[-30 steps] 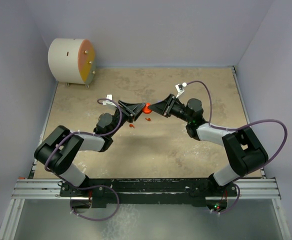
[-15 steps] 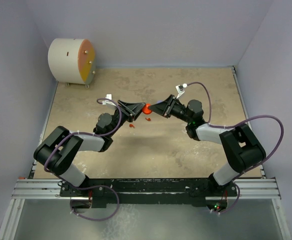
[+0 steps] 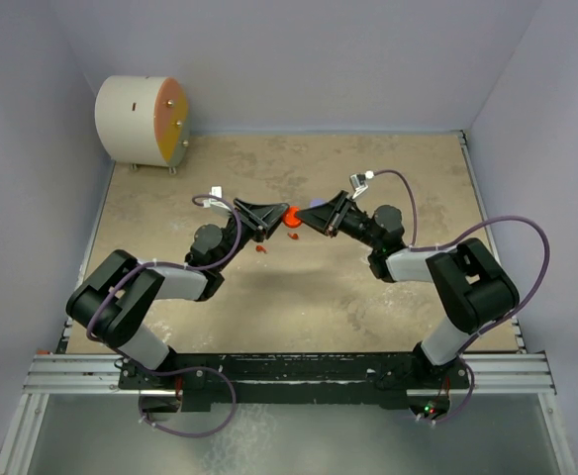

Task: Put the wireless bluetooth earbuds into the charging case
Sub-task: Open the charging case.

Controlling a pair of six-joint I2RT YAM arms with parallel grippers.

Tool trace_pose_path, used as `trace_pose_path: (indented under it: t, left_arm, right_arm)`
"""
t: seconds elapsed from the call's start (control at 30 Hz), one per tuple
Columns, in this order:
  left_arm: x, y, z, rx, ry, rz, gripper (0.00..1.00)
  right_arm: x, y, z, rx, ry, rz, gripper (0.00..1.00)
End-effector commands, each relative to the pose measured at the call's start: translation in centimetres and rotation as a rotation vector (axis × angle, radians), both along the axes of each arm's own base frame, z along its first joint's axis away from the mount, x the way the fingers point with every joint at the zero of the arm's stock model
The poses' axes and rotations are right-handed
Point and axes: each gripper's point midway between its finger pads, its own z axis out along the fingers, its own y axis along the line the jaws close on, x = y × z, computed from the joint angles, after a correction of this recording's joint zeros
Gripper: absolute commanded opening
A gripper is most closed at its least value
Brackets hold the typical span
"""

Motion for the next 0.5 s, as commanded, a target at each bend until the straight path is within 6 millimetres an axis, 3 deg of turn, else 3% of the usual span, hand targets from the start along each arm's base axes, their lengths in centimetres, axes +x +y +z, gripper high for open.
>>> trace_pose_path:
  t: [0.0, 0.47]
  left_arm:
    - [-0.5, 0.1, 3.84, -0.051, -0.114, 0.006, 0.36]
    - [-0.42, -0.34, 3.97, -0.041, -0.107, 0.008, 0.35]
  right_arm:
    - [-0.6, -0.14, 2.19, 0.077, -0.051, 0.022, 0.05]
    - [-0.09, -0.97, 2.51, 0.147, 0.002, -0.043, 0.03]
